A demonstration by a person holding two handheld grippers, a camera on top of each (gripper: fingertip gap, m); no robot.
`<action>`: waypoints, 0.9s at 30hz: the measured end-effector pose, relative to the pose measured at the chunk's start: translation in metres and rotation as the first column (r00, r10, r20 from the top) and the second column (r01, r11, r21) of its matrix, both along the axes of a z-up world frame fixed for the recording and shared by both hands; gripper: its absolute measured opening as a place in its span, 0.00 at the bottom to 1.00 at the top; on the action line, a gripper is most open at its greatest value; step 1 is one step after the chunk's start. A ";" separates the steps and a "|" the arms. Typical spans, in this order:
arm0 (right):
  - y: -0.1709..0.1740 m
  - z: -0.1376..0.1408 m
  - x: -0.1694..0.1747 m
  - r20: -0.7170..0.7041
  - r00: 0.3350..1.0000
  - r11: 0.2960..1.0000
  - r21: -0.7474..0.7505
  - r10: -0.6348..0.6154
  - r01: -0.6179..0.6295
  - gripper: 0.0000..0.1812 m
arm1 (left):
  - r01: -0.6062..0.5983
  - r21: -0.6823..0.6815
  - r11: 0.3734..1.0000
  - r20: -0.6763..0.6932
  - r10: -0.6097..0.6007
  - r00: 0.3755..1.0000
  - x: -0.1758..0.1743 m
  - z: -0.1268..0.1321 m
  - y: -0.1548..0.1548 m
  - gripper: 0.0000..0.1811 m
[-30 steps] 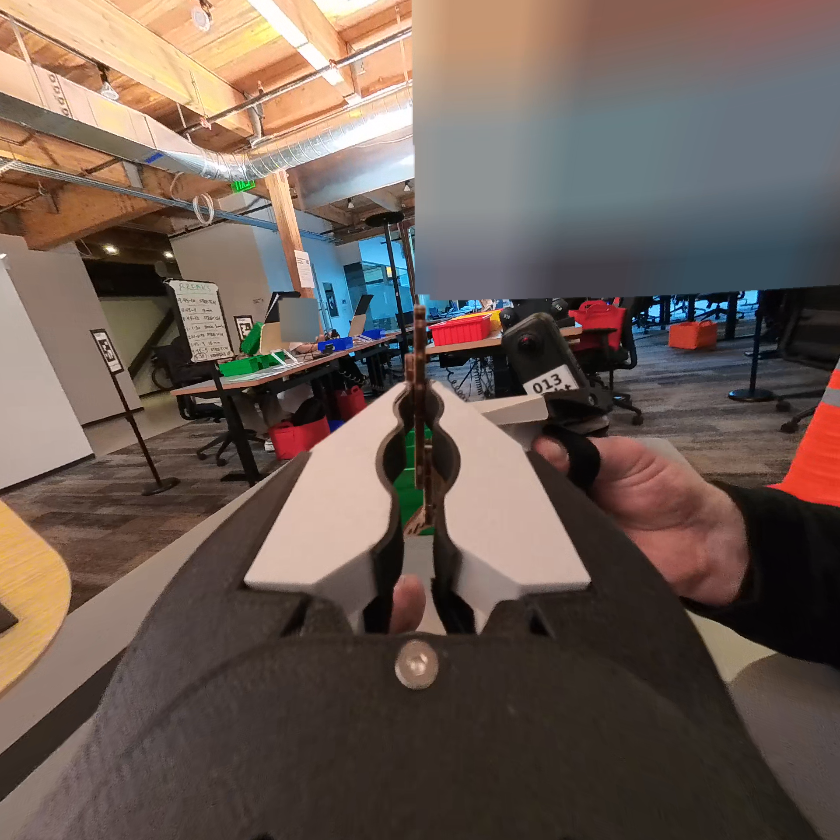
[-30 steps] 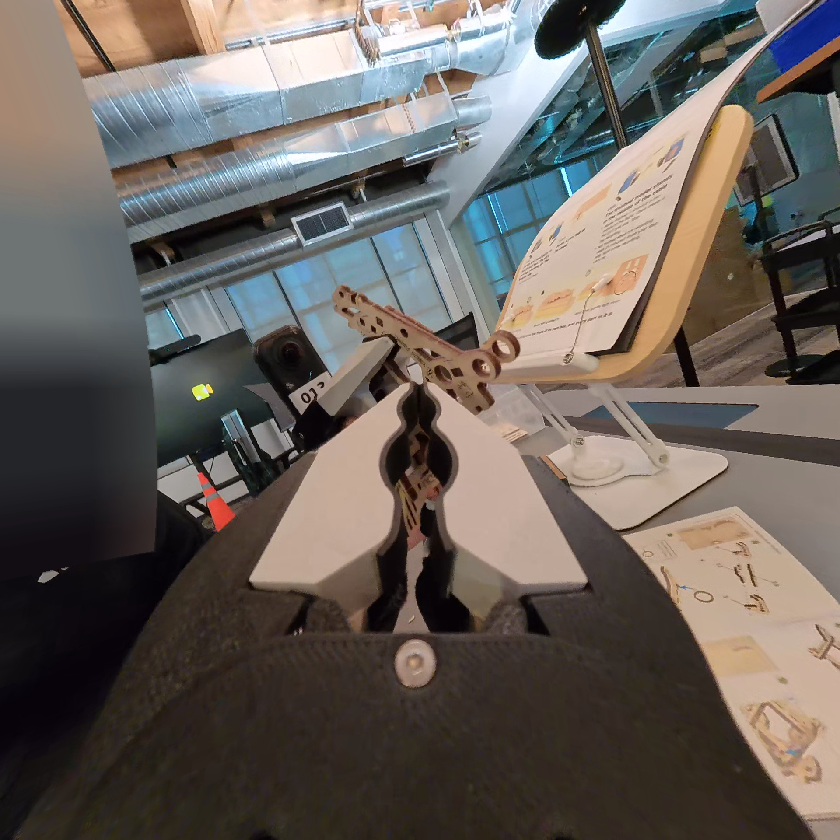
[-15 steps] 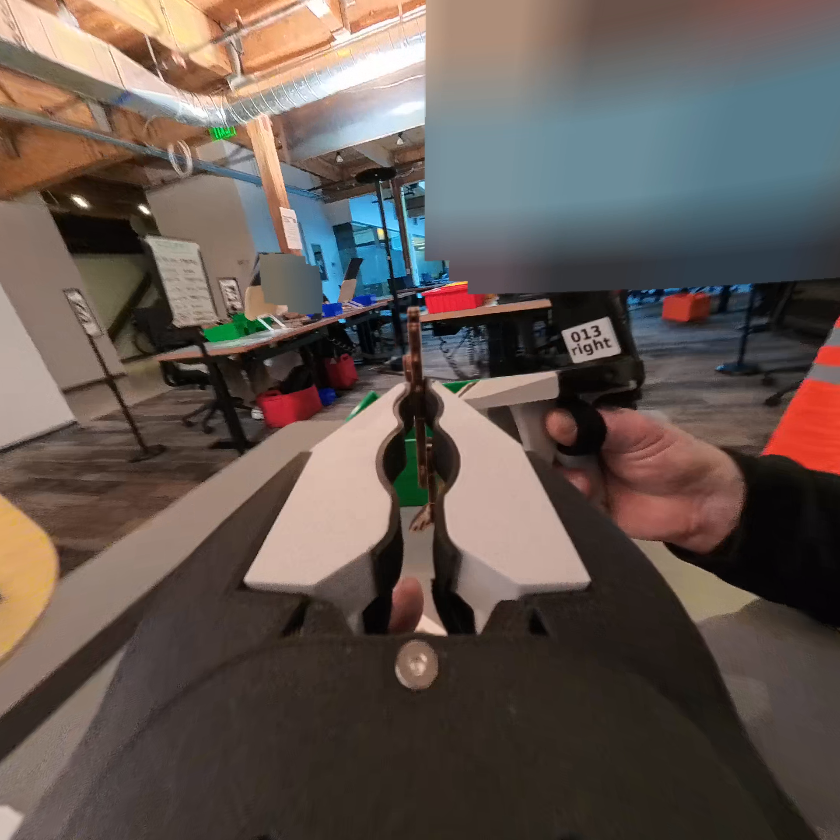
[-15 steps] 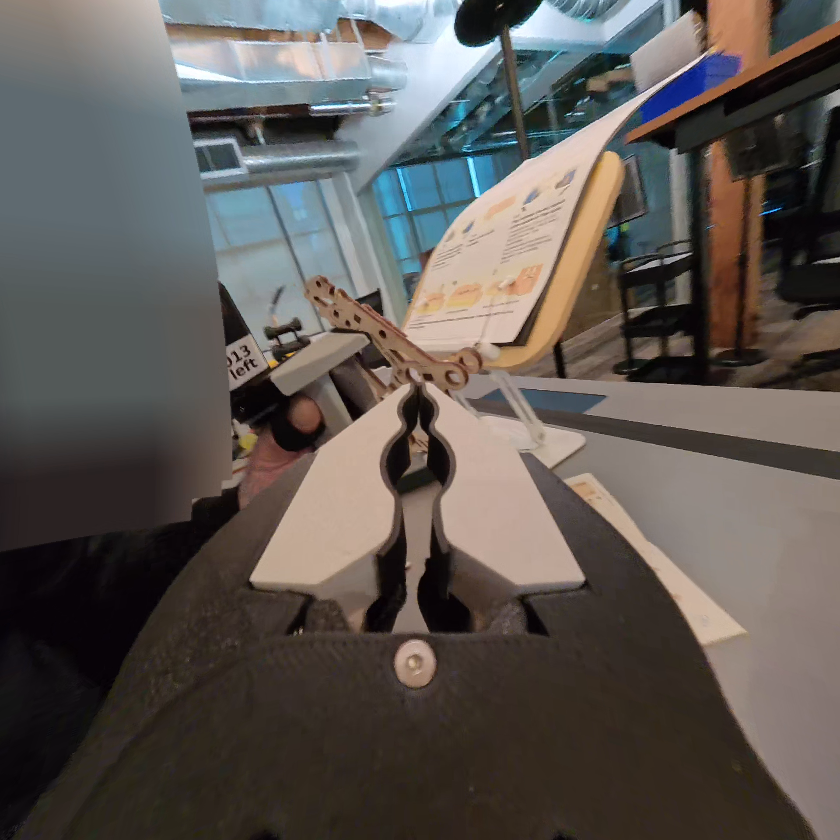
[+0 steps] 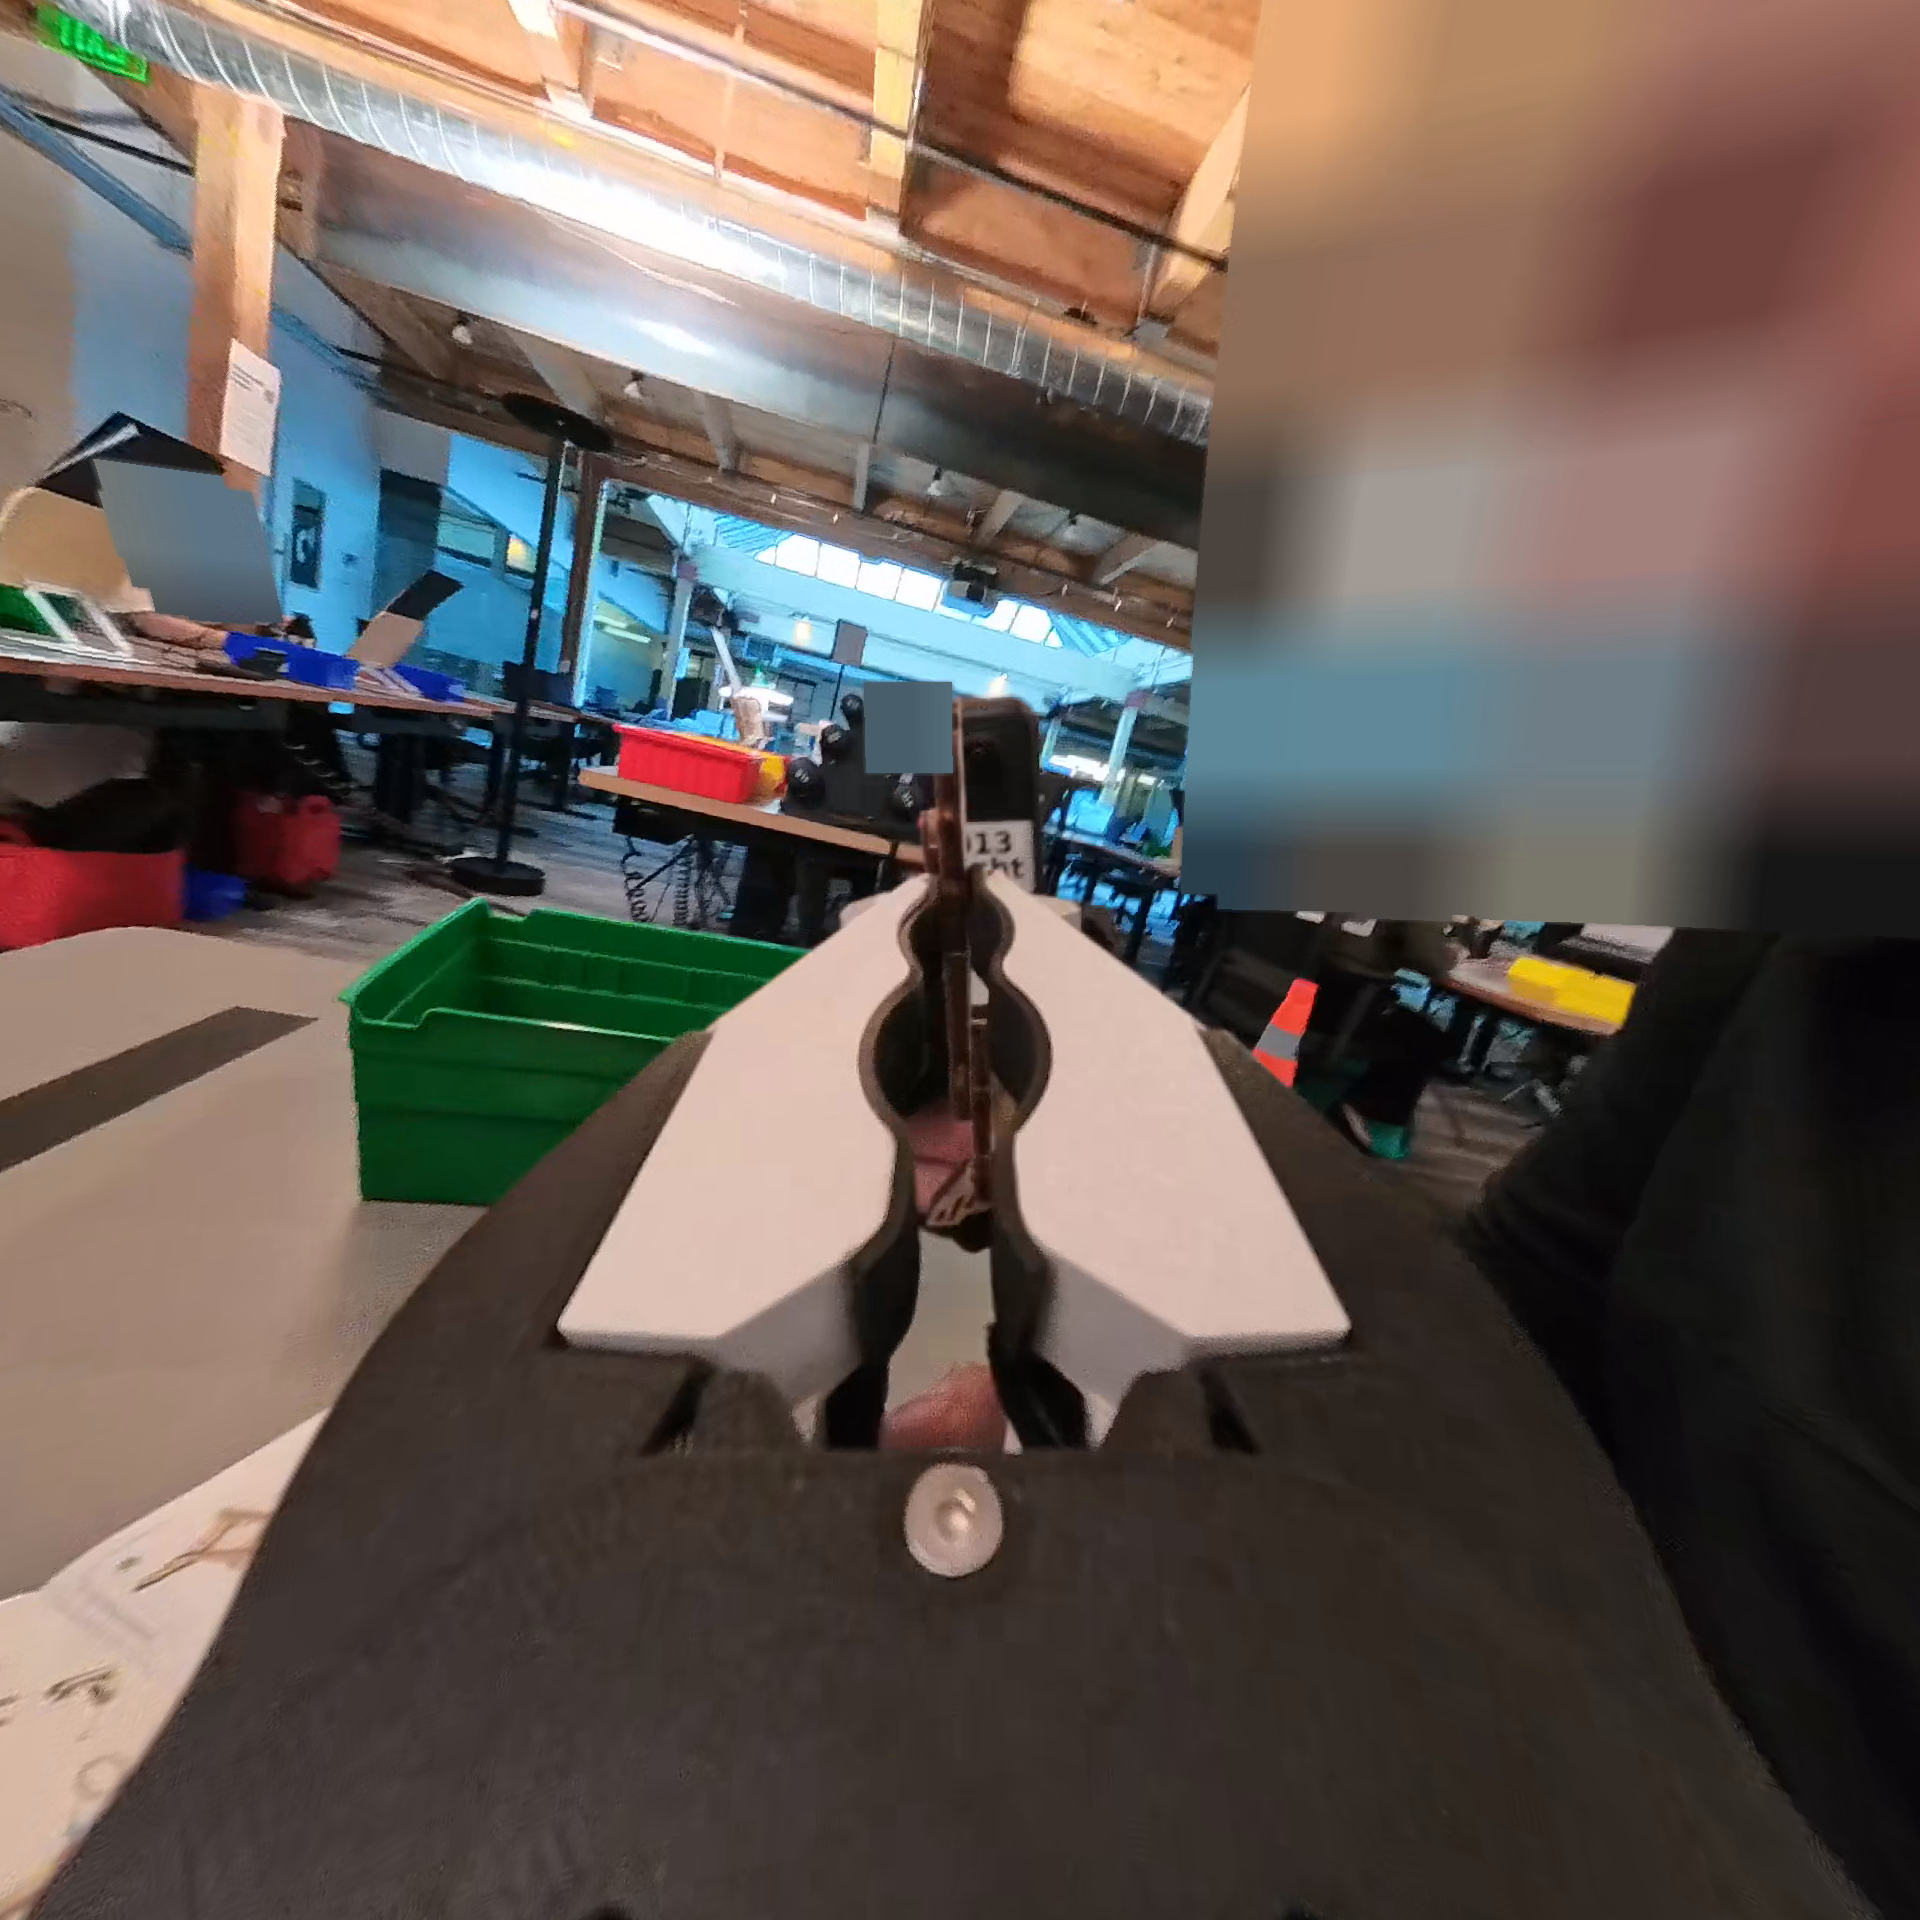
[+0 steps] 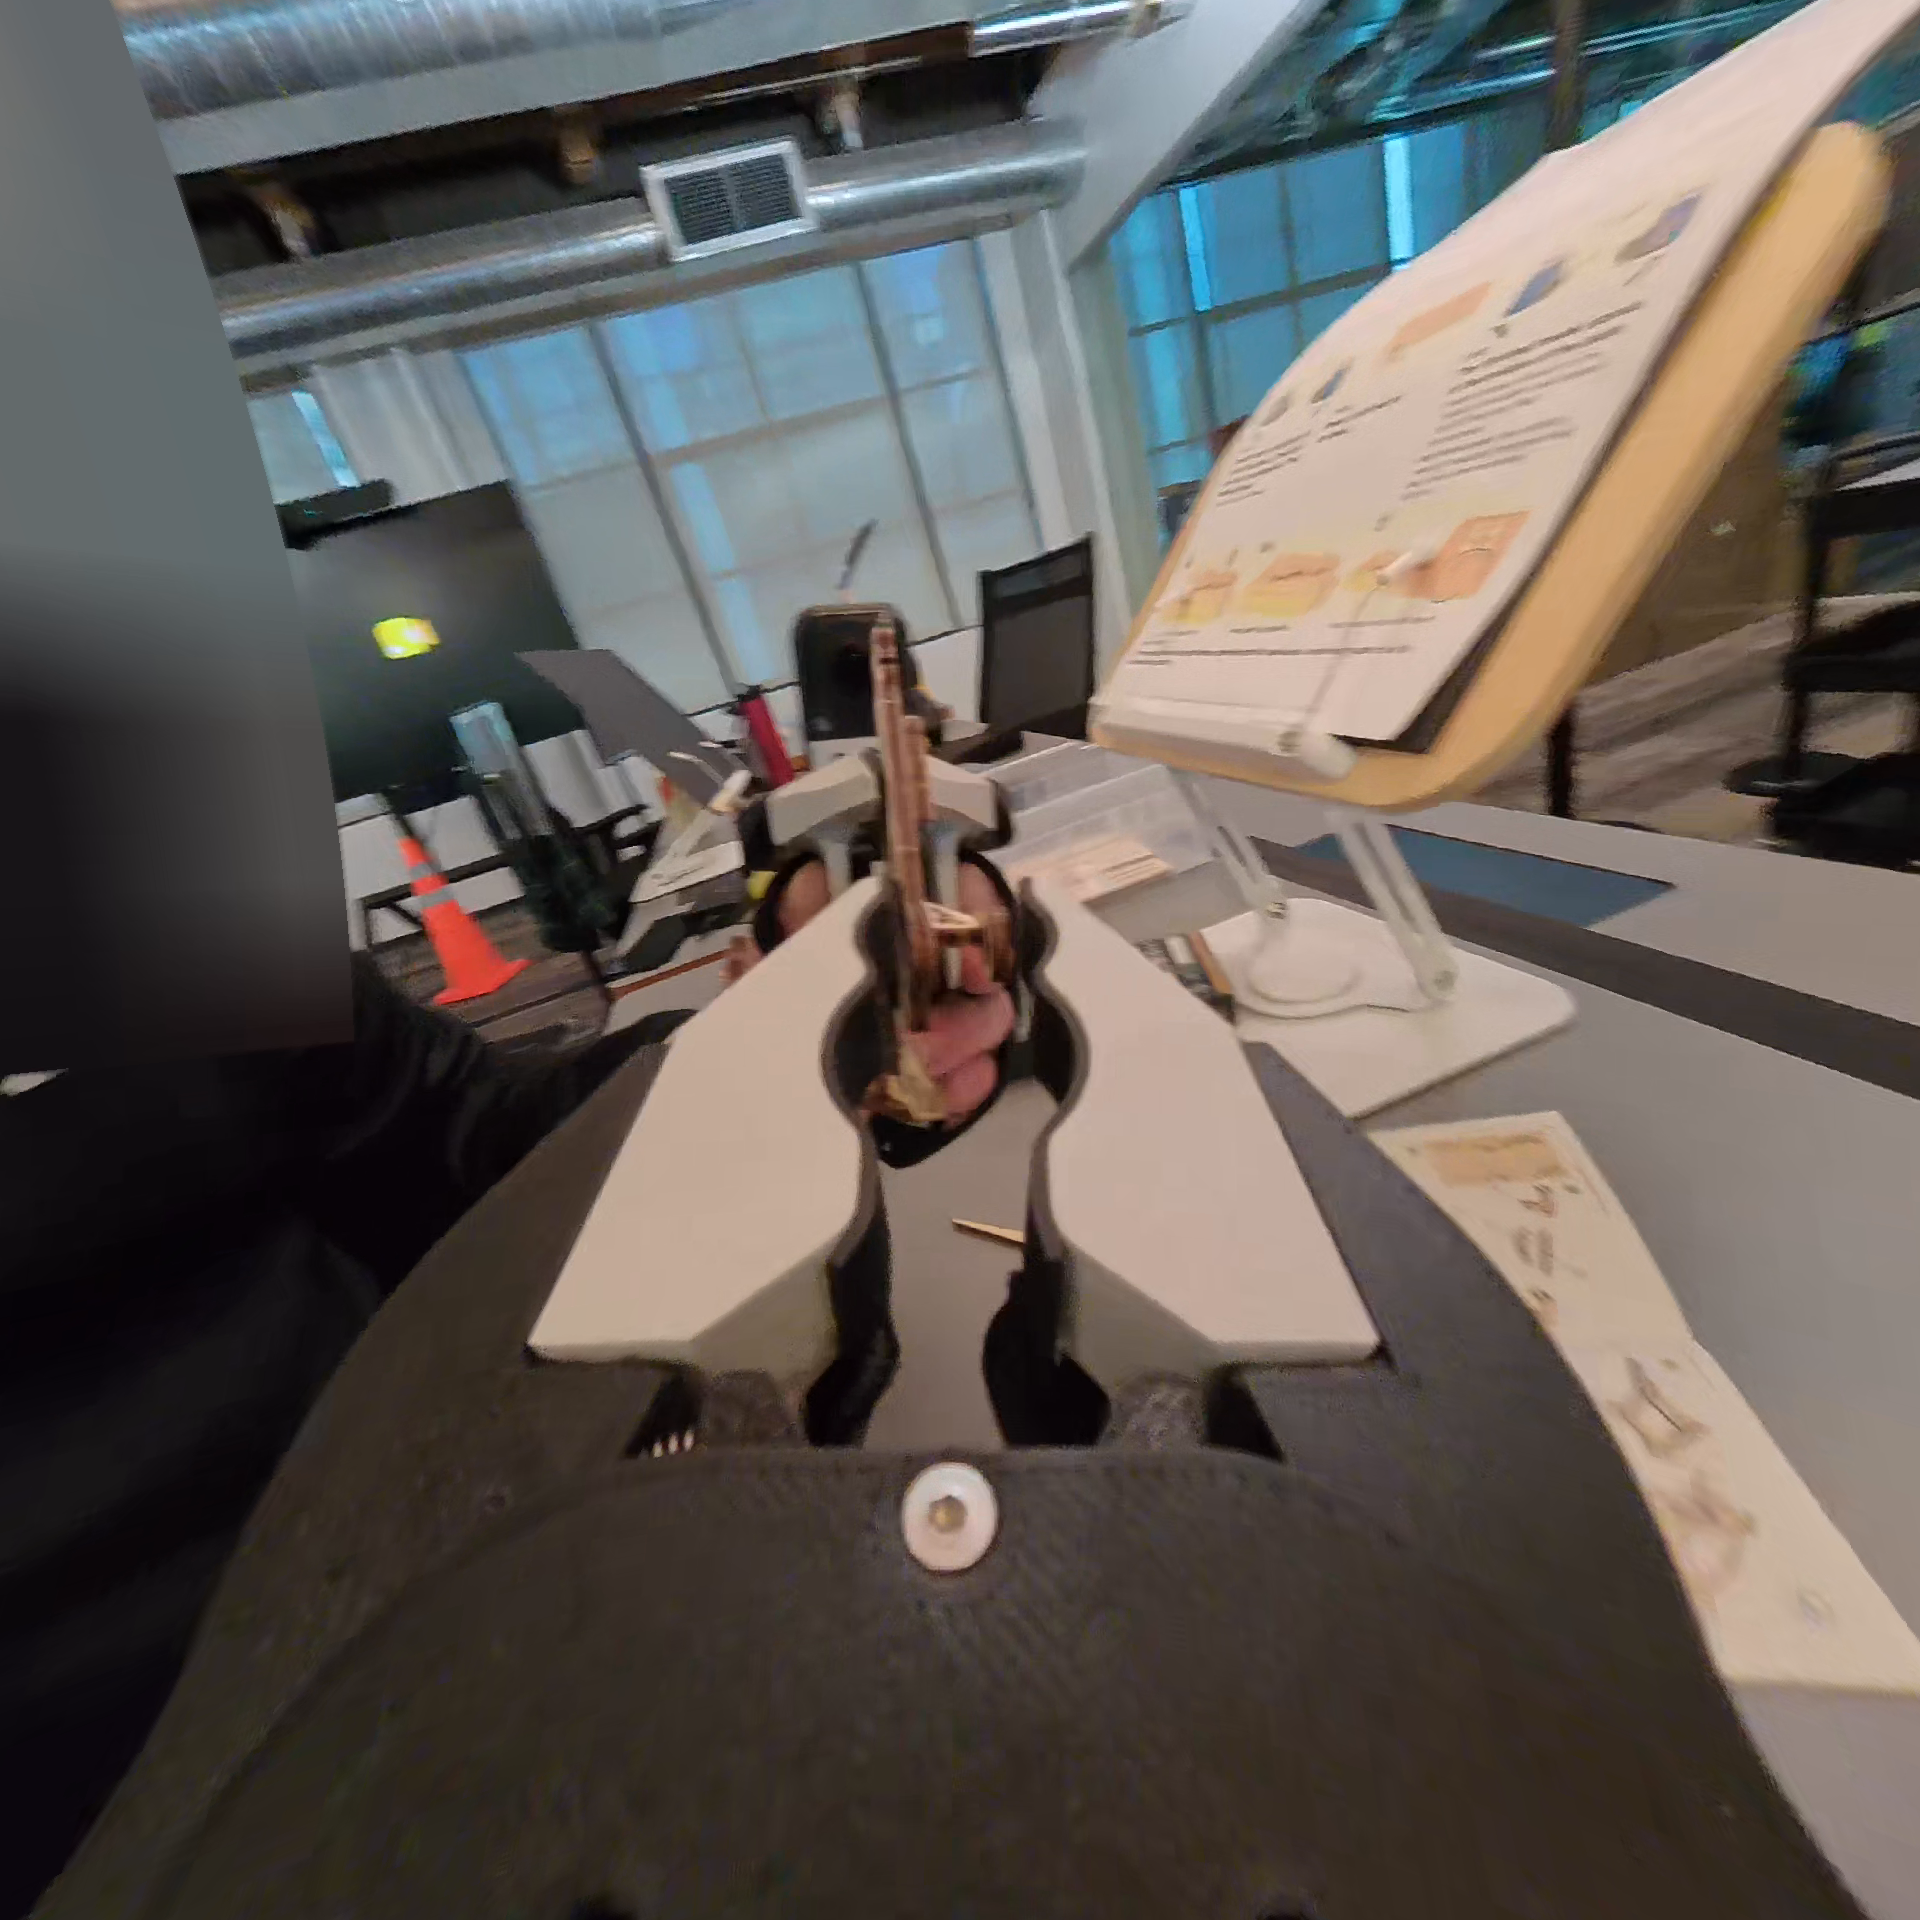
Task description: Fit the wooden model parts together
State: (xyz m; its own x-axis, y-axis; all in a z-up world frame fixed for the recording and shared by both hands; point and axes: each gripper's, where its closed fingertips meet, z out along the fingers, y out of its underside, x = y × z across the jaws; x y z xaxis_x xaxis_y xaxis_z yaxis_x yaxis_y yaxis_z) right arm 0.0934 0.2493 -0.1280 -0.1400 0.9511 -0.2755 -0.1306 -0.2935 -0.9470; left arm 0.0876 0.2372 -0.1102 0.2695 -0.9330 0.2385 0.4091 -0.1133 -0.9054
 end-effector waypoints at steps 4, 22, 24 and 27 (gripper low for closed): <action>-0.003 0.006 -0.003 -0.030 0.999 1.000 -0.014 0.011 -0.011 0.08 | 0.026 -0.028 0.999 0.039 -0.025 0.999 -0.006 0.002 -0.001 0.06; -0.020 0.021 -0.006 0.085 0.995 0.998 0.052 -0.052 0.048 0.08 | -0.048 0.037 0.998 -0.336 0.058 0.940 -0.001 -0.036 -0.035 0.00; -0.019 0.018 -0.006 0.122 0.990 0.997 0.057 -0.067 0.060 0.08 | -0.080 0.063 0.995 -0.352 0.097 0.931 -0.003 -0.035 -0.036 0.00; -0.023 0.015 -0.007 0.182 0.980 0.994 0.082 -0.079 0.065 0.08 | -0.130 0.112 0.985 -0.423 0.166 0.891 -0.005 -0.038 -0.037 0.00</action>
State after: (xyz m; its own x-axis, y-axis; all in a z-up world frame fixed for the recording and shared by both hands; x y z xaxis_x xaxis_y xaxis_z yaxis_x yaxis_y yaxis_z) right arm 0.0865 0.2262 -0.1133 -0.0235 0.9759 -0.2170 0.0302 -0.2163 -0.9759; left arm 0.0828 0.2000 -0.1482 0.4653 -0.8851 -0.0041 -0.0147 -0.0031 -0.9999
